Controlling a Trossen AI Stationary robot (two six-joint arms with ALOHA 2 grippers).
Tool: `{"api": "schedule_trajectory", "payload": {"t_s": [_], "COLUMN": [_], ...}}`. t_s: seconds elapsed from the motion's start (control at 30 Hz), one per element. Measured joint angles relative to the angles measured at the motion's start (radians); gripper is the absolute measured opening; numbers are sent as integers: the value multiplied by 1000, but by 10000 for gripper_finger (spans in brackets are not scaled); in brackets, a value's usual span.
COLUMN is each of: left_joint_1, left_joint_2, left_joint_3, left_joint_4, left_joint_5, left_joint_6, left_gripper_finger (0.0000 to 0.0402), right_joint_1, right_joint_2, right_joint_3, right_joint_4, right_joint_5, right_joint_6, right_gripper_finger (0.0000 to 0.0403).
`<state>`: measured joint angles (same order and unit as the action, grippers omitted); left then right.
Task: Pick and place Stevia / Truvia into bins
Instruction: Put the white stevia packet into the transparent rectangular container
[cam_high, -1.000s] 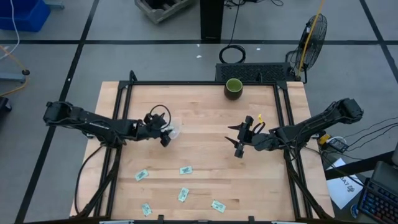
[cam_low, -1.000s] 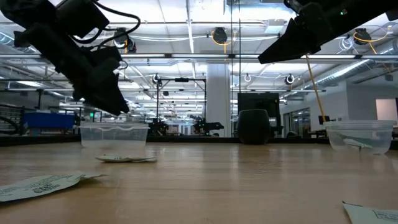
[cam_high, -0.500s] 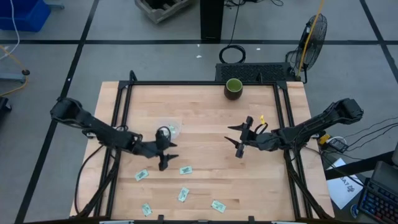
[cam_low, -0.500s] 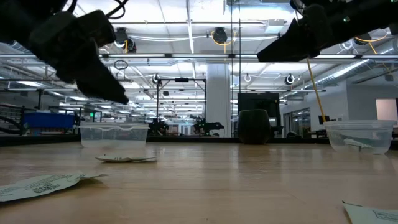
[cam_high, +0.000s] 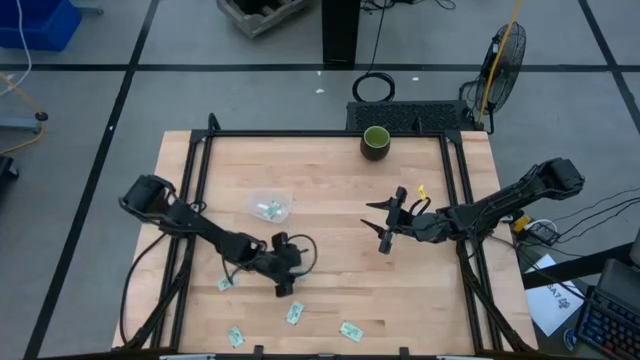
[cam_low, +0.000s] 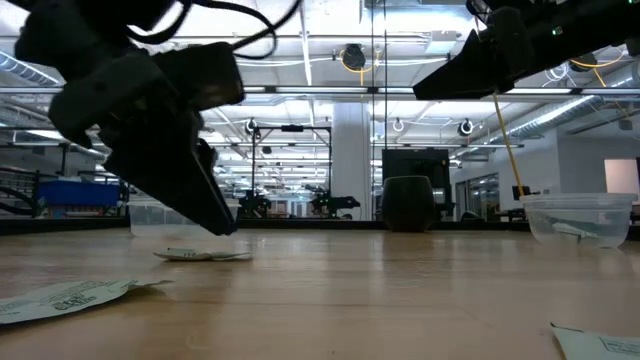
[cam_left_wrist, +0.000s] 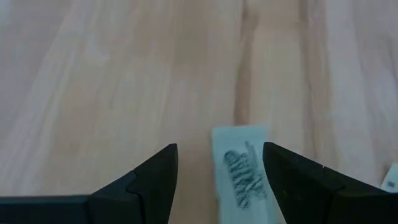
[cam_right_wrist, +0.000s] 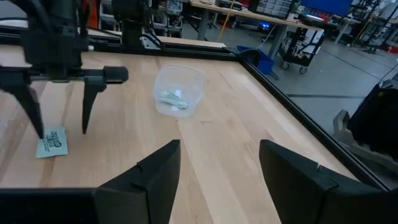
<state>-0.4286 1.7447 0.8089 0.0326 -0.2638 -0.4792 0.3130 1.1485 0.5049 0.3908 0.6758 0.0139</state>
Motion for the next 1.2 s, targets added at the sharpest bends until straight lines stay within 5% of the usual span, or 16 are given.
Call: {"api": "schedule_trajectory", "payload": {"t_s": [0.53, 0.9, 1.2], "left_joint_1": [-9, 9, 53], "left_joint_2": [103, 73, -22], "left_joint_3": [29, 26, 21], "left_joint_4": [-44, -58, -192], "left_joint_5": [-16, -29, -86], "left_joint_6": [-56, -35, 62], "left_gripper_finger": [234, 116, 69], "right_joint_1": [2, 2, 2], "right_joint_2": [0, 0, 0], "right_joint_3": [0, 0, 0], "right_joint_4": [1, 2, 1], "right_joint_5": [0, 0, 0], "right_joint_6": [0, 0, 0], "right_gripper_finger": [210, 210, 210]}}
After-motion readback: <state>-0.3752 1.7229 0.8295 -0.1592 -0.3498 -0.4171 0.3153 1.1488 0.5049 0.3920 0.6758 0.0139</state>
